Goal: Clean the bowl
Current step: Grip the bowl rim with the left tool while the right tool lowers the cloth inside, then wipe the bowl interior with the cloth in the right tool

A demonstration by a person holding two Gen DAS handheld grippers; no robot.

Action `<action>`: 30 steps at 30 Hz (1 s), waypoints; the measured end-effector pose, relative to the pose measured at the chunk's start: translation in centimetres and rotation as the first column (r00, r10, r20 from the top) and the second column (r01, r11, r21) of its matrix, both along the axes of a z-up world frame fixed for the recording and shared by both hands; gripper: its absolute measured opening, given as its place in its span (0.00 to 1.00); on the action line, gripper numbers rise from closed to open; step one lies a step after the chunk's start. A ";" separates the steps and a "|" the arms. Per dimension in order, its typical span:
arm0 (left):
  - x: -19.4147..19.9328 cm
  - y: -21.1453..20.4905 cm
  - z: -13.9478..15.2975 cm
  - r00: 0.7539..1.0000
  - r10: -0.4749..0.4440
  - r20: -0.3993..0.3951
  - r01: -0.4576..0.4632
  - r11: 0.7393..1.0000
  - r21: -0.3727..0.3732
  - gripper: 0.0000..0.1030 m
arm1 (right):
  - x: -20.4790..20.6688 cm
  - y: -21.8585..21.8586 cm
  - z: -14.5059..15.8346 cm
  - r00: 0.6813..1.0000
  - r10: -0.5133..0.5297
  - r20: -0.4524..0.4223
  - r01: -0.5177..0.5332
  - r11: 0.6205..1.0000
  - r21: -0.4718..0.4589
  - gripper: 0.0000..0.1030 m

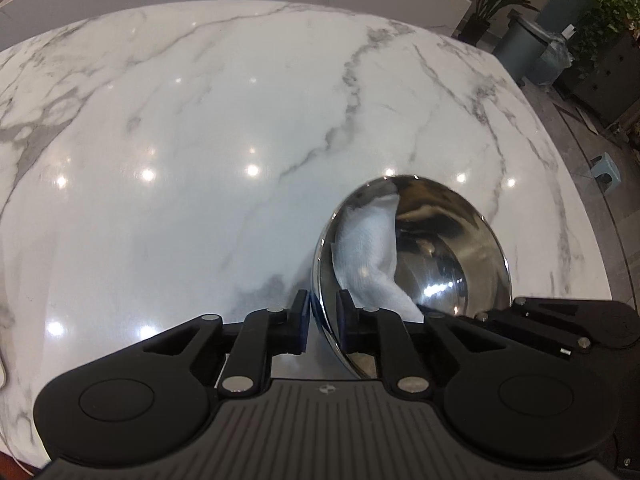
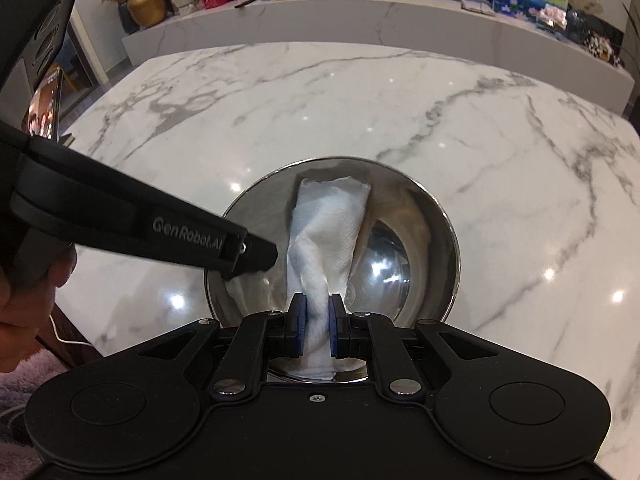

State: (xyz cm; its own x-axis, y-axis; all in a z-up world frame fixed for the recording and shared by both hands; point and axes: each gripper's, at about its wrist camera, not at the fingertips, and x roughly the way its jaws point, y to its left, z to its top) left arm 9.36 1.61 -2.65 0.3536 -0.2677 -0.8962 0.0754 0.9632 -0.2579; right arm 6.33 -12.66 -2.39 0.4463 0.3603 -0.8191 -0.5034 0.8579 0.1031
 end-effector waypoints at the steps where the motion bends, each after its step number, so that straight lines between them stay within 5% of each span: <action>1: -0.1 0.0 -0.1 1.000 0.003 -0.005 -0.003 1.000 -0.002 0.15 | 0.0 0.1 0.0 1.000 0.005 0.004 -0.005 1.000 -0.006 0.09; 14: -0.4 -1.4 0.4 0.999 -0.039 0.024 0.036 0.995 0.098 0.10 | 1.0 0.5 0.9 0.988 0.155 -0.024 -0.156 0.987 -0.047 0.10; 23: -0.3 -1.4 0.4 1.000 -0.017 0.021 0.014 0.994 0.106 0.09 | 3.0 0.7 0.8 0.978 0.146 -0.148 -0.147 0.989 0.004 0.13; 30: -0.3 -1.3 0.4 0.999 -0.026 0.034 0.022 0.993 0.112 0.09 | 2.9 1.8 0.5 0.976 0.162 -0.142 -0.171 0.984 -0.052 0.11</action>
